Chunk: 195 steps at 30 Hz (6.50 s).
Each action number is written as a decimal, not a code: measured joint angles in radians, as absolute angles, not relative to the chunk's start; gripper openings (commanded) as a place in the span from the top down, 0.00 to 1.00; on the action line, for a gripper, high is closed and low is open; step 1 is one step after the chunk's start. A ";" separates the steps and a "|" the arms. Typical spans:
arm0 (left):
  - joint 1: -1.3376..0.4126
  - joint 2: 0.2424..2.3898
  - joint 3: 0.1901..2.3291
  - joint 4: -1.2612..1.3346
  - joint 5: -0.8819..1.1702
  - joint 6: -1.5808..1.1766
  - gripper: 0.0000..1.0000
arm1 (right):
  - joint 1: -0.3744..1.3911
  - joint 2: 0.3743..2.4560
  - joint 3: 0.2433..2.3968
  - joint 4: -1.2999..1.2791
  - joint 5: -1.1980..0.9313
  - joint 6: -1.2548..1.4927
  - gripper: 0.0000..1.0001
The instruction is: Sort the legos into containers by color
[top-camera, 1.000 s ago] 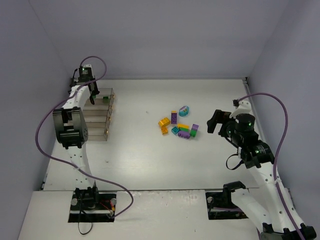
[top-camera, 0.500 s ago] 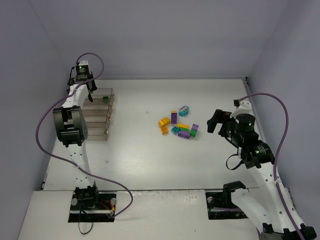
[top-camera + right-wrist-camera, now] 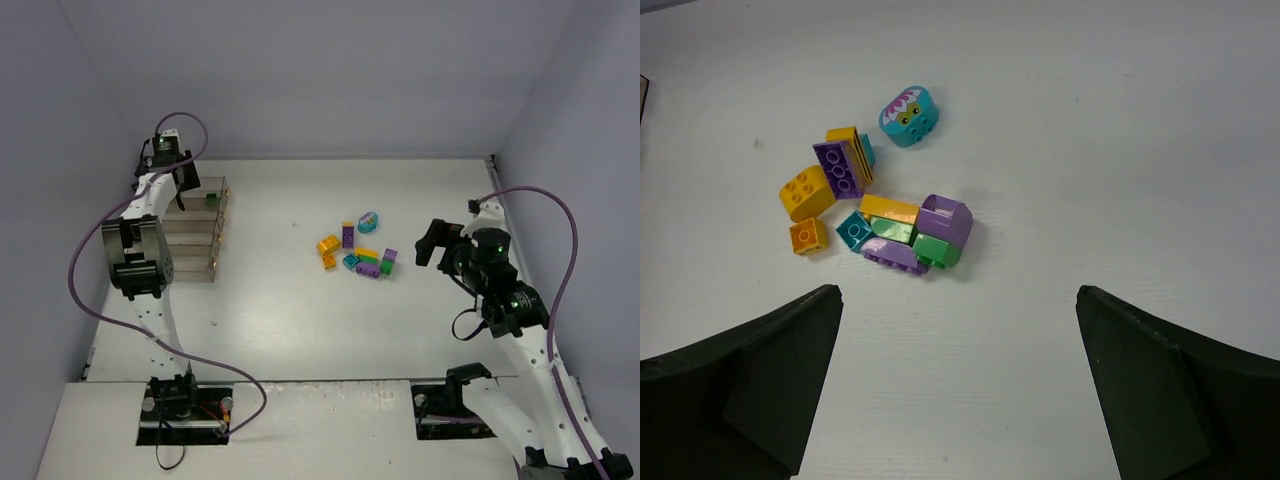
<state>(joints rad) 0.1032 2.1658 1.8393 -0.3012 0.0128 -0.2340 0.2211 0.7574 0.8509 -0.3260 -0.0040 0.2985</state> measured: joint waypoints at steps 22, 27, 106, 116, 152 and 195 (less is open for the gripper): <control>-0.710 1.917 1.446 -0.374 0.083 -0.557 0.34 | 0.221 0.713 0.851 -0.326 -0.045 0.315 0.00; -0.714 1.977 1.467 -0.412 0.002 -0.646 0.36 | 0.221 0.681 0.842 -0.327 -0.054 0.330 0.00; -0.245 1.820 1.639 -0.490 0.237 -0.110 0.40 | 0.221 0.677 0.825 -0.330 -0.067 0.324 0.00; -0.517 2.134 1.787 -0.574 0.350 0.056 0.40 | 0.221 0.673 0.825 -0.330 -0.068 0.321 0.00; -0.600 2.215 1.765 -0.363 0.242 -0.347 0.39 | 0.221 0.659 0.825 -0.334 -0.067 0.321 0.00; -0.612 2.226 1.707 -0.269 -0.028 -0.431 0.49 | 0.221 0.654 0.822 -0.334 -0.068 0.322 0.00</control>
